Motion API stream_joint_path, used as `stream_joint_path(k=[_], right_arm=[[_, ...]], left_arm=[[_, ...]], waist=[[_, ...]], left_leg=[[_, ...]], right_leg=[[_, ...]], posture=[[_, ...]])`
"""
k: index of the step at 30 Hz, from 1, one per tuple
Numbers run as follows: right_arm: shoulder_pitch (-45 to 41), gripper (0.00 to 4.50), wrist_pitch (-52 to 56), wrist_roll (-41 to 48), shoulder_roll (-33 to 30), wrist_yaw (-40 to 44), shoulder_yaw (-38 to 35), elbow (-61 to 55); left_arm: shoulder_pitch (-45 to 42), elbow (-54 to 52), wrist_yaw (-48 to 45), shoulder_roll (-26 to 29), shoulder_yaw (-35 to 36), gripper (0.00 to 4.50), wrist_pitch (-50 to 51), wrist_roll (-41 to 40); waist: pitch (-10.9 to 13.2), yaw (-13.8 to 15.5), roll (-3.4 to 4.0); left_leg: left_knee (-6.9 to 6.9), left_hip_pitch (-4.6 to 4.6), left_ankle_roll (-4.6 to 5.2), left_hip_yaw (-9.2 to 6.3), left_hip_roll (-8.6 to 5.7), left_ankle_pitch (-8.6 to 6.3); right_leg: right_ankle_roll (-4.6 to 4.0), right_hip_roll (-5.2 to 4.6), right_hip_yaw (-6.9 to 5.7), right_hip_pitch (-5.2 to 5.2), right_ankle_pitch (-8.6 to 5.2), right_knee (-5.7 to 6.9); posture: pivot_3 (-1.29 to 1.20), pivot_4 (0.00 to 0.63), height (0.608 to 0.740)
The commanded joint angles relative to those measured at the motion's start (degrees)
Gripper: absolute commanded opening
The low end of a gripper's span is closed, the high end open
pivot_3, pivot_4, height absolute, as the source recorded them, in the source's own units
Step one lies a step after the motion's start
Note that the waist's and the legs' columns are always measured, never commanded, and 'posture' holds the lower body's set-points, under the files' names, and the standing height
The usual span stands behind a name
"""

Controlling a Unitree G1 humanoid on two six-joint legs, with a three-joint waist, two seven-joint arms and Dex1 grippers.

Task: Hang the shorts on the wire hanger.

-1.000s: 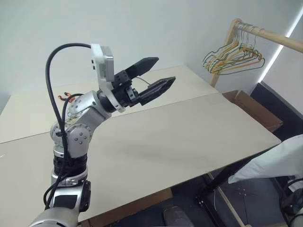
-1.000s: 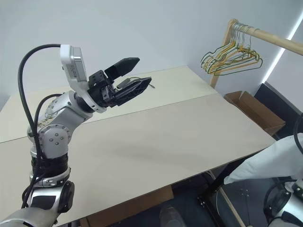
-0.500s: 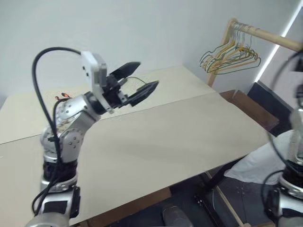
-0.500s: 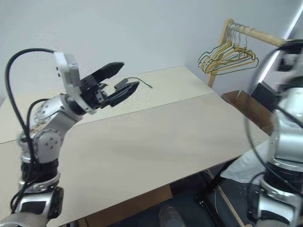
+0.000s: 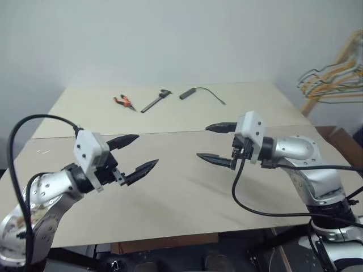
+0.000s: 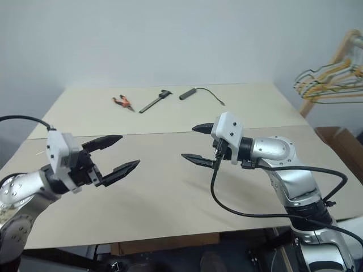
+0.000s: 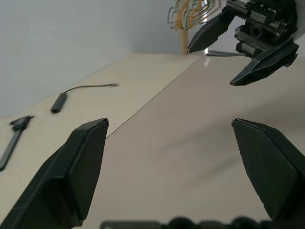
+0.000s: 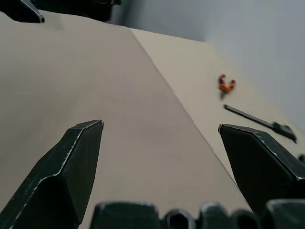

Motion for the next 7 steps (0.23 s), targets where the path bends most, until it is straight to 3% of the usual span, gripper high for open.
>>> stream_joint_path(k=[1,7], right_arm=[[-0.89,4.49,-2.19,-1.07,-0.65,1.95,-1.09,0.73],[1.92,4.49,-2.37,-4.64,-2.91,2.31,-1.64,0.94]], left_arm=[[0.75,-3.27,1.29,0.75,2.48,4.50,-0.75,-0.35],[1.28,-4.99,2.70,0.90,2.89,4.50,0.91,-2.92]], waist=[[0.00,2.08,-0.02],[0.00,4.89,-0.04]], left_leg=[[0.01,0.01,-0.06,0.15,0.01,0.04],[0.07,0.02,-0.08,0.23,0.06,0.15]], right_leg=[[-0.06,0.02,-0.08,0.01,0.02,0.02],[-0.22,0.08,-0.21,0.07,0.06,0.06]], posture=[[0.14,0.000,0.740],[0.15,0.000,0.740]])
